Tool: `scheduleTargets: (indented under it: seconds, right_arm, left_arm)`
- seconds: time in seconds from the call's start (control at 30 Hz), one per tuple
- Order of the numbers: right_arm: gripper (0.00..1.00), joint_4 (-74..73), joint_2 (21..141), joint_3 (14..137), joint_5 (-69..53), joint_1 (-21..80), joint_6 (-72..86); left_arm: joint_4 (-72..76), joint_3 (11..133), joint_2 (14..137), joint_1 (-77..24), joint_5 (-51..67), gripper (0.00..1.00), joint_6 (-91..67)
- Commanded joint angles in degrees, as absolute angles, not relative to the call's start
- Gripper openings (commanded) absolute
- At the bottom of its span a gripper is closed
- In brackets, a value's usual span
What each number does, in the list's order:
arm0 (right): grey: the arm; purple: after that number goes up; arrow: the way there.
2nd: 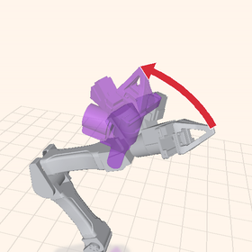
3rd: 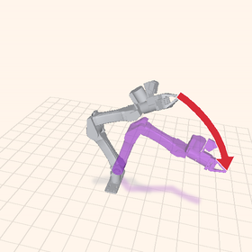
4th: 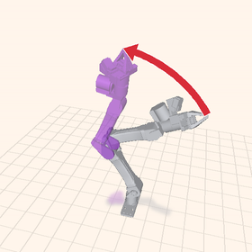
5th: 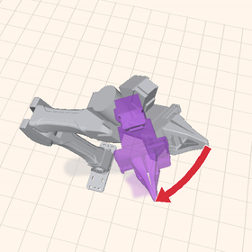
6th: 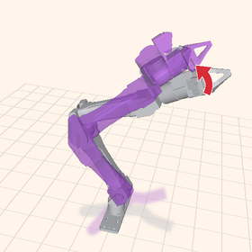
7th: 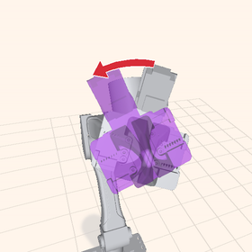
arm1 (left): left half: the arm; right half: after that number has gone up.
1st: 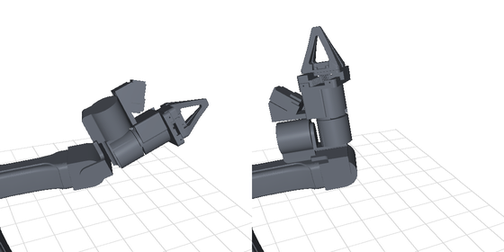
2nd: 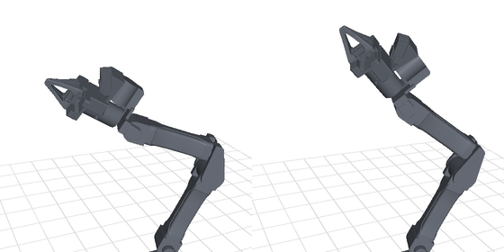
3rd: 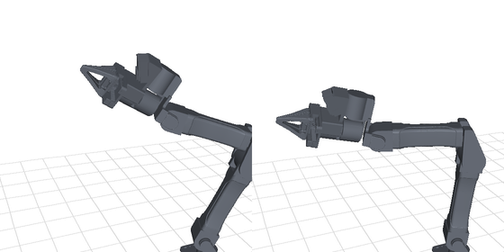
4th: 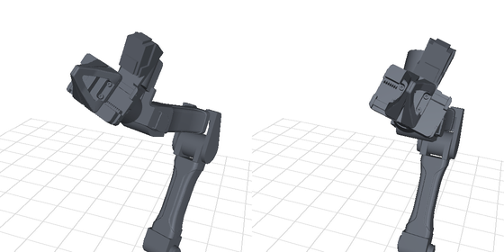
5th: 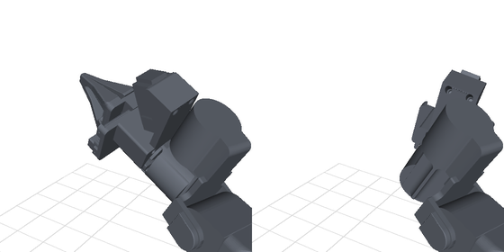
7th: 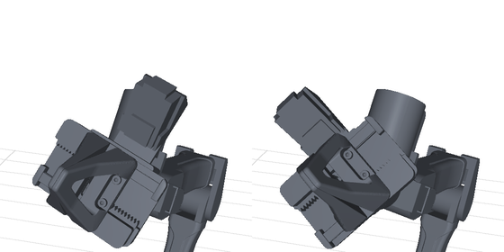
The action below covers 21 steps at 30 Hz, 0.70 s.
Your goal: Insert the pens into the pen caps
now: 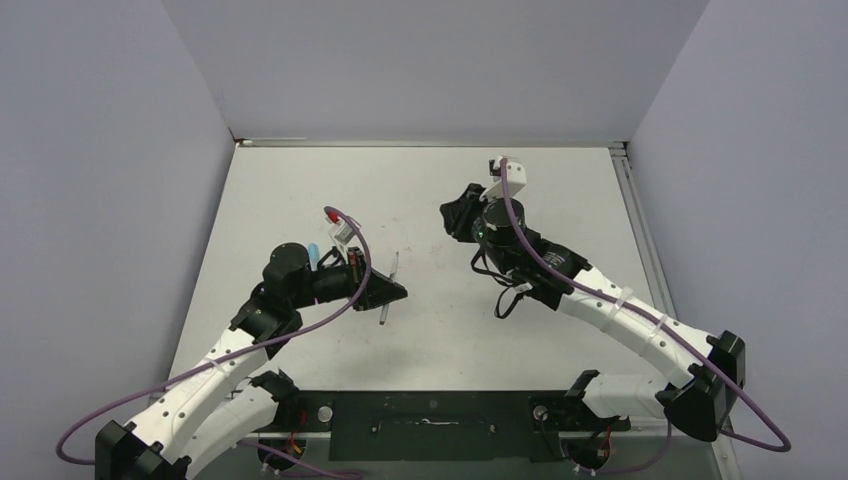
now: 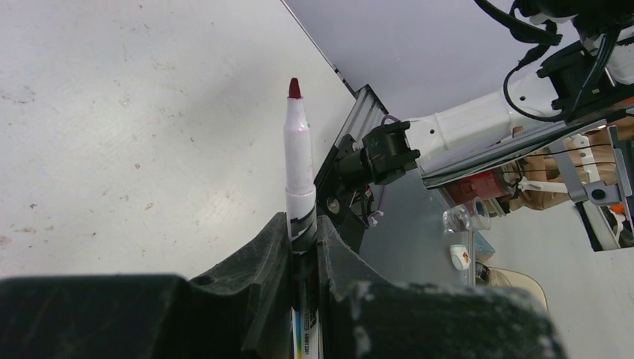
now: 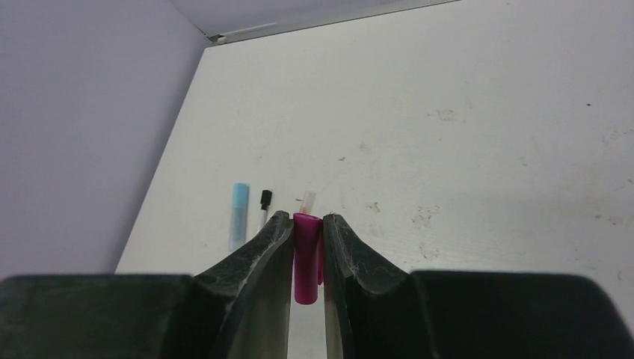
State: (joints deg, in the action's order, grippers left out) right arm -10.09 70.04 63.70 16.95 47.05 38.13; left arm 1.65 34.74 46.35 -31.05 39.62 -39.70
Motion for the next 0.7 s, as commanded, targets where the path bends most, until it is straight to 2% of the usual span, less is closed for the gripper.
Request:
scheduleTargets:
  seconds: [0.0, 0.67]
  right_arm:
    - [0.05, -2.4, 67.9, 64.6, 20.0, 50.9, 38.5]
    - [0.05, 6.0, 70.6, 66.5, 24.0, 63.1, 37.6]
  left_arm:
    - [9.3, 33.6, 45.8, -31.5, 41.3, 0.0, -43.6]
    - [25.8, 26.9, 43.6, -33.1, 39.7, 0.0, -54.7]
